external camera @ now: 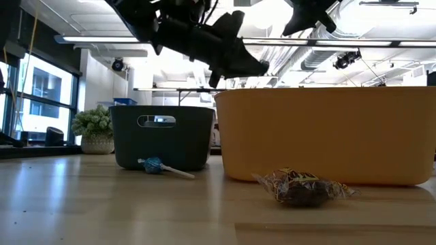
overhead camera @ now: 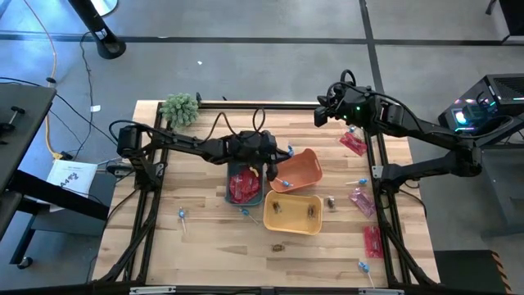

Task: Sort candy
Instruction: Put the blue lollipop into the orange bin

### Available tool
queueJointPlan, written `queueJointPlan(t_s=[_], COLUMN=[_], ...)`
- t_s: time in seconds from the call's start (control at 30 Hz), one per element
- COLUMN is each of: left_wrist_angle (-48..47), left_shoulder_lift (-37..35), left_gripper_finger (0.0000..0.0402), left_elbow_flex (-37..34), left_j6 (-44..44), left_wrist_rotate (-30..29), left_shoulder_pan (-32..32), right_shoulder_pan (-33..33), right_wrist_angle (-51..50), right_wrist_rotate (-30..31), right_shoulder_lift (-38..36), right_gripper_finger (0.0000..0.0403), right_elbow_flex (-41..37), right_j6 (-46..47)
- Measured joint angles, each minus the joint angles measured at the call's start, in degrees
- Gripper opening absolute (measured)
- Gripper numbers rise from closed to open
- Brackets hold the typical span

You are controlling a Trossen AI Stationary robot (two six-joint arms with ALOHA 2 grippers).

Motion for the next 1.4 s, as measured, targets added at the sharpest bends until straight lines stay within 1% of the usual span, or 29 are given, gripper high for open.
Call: queueJointPlan(t_s=[0.3,0.47,0.57,0.63,0.73,0.83,0.9,0.97,1.03,1.13,1.2,1.3,1.4], left_wrist_angle=[0.3,-3.7,-10.4,-17.8,-31.6,-45.2,-51.7,-55.8,-57.5,-58.7,-60.1,-64.0,-69.3], left_shoulder_lift=[0.0,-2.3,-6.3,-10.0,-16.4,-22.7,-27.1,-31.2,-34.9,-38.6,-39.3,-38.5,-36.7], left_gripper_finger=[0.0136,0.0185,0.0202,0.0207,0.0209,0.0209,0.0209,0.0209,0.0209,0.0209,0.0209,0.0209,0.0209], left_elbow_flex=[0.0,1.3,1.9,1.9,1.8,1.5,-0.2,-3.2,-7.1,-13.2,-16.5,-19.5,-20.2], left_j6=[0.7,-0.3,-0.3,-0.3,-1.5,-5.8,-10.7,-17.8,-27.5,-46.2,-58.8,-75.4,-86.9], left_wrist_rotate=[0.3,0.5,0.6,0.6,0.6,-0.7,-2.7,-6.3,-10.1,-13.8,-15.1,-14.7,-12.9], left_shoulder_pan=[-1.1,-1.3,-1.0,-0.8,-0.6,-1.4,-3.6,-7.5,-12.4,-20.9,-26.3,-33.0,-37.5], right_shoulder_pan=[0.0,0.0,0.0,0.0,0.0,0.0,0.0,0.0,0.0,0.0,0.0,0.0,0.0], right_wrist_angle=[0.0,0.0,-0.2,-0.7,-1.3,-2.0,-2.6,-3.3,-4.0,-4.8,-5.1,-5.7,-6.5], right_wrist_rotate=[0.0,0.0,0.0,-0.1,-0.2,-0.2,-0.4,-0.4,-0.6,-0.7,-0.7,-1.2,-1.7], right_shoulder_lift=[0.0,0.0,0.0,0.0,0.0,0.0,0.0,0.0,0.0,0.0,0.0,0.0,0.0], right_gripper_finger=[0.0000,0.0000,0.0000,0.0000,0.0000,0.0000,0.0000,0.0000,0.0000,0.0000,0.0000,0.0000,0.0000], right_elbow_flex=[0.0,0.0,0.0,0.0,0.0,0.0,0.0,0.0,0.0,0.0,0.0,0.0,0.0], right_j6=[-0.1,-0.1,-0.1,-0.1,-0.1,-0.1,-0.1,-0.1,-0.1,-0.1,-0.1,-0.1,-0.1])
